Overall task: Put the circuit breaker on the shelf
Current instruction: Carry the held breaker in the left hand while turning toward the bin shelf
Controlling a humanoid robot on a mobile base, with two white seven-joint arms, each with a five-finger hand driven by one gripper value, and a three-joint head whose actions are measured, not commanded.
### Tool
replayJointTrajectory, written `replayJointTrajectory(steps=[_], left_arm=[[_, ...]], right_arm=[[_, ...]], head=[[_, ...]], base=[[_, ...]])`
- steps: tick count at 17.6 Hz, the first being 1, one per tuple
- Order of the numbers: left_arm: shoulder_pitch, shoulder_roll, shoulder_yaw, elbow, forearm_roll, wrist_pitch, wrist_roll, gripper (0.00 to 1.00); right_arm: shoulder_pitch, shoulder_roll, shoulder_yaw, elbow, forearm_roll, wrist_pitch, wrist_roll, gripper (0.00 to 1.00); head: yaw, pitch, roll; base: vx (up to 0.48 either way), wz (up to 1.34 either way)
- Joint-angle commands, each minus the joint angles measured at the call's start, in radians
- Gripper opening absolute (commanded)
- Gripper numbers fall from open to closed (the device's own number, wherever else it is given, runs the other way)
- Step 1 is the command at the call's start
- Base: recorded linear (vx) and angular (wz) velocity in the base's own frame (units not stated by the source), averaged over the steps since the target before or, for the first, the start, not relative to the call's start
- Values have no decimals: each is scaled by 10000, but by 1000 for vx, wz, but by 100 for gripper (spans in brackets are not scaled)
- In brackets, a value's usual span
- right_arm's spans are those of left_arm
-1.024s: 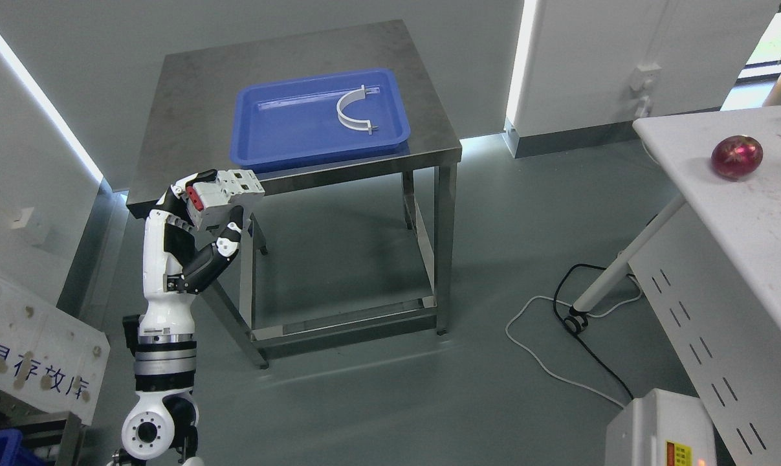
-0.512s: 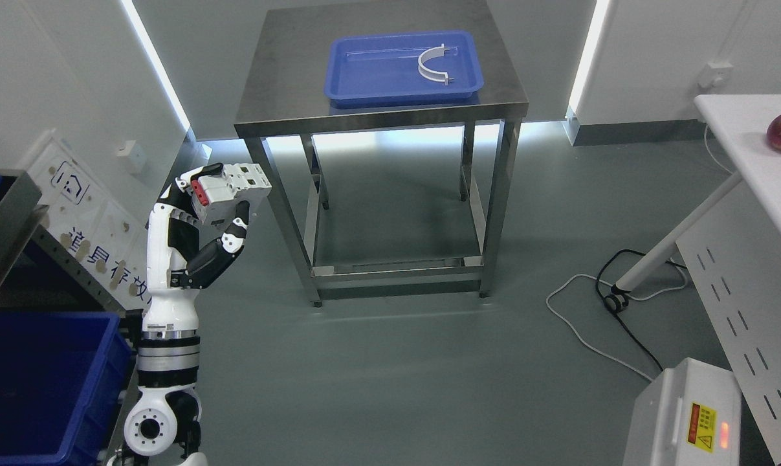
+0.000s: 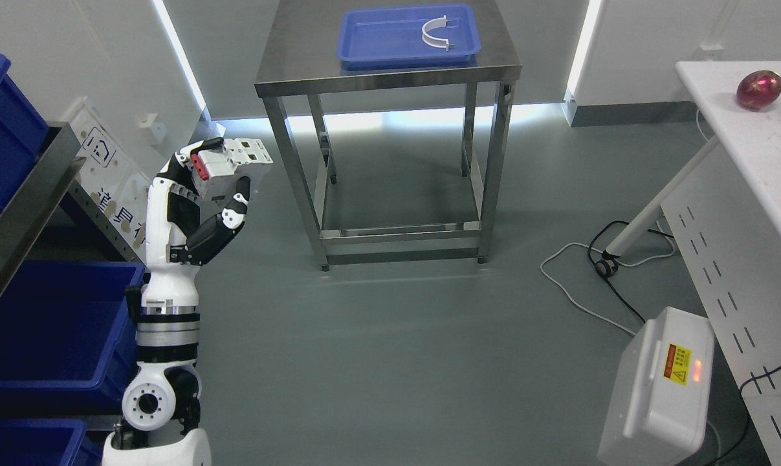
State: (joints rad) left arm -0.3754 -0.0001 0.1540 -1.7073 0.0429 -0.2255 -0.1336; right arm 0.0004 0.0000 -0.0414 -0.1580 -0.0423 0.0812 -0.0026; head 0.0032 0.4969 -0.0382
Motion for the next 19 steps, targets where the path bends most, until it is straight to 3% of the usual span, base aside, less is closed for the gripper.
replayJointTrajectory(steps=[1, 5, 12, 16, 19], left_arm=[[-954, 175, 86, -16, 1, 706, -13, 12], [-1261, 307, 224, -16, 1, 1011, -121, 13], [-3298, 292, 883, -16, -15, 2911, -121, 12], [-5476, 323, 792, -16, -45, 5499, -90, 12], [-5496, 216, 791, 45, -747, 6992, -29, 12]], right_arm=[[150, -175, 0, 0, 9, -336, -5, 100], [150, -175, 0, -15, -6, -336, -5, 100], [150, -175, 0, 0, -6, -336, -5, 100], [150, -175, 0, 0, -6, -336, -5, 100], [150, -175, 0, 0, -6, -336, -5, 100]], head=[[0, 0, 0], [0, 0, 0], [0, 0, 0], [0, 0, 0], [0, 0, 0]], base=[[-280, -45], [-245, 312], [-155, 861], [-63, 1176], [11, 1082]])
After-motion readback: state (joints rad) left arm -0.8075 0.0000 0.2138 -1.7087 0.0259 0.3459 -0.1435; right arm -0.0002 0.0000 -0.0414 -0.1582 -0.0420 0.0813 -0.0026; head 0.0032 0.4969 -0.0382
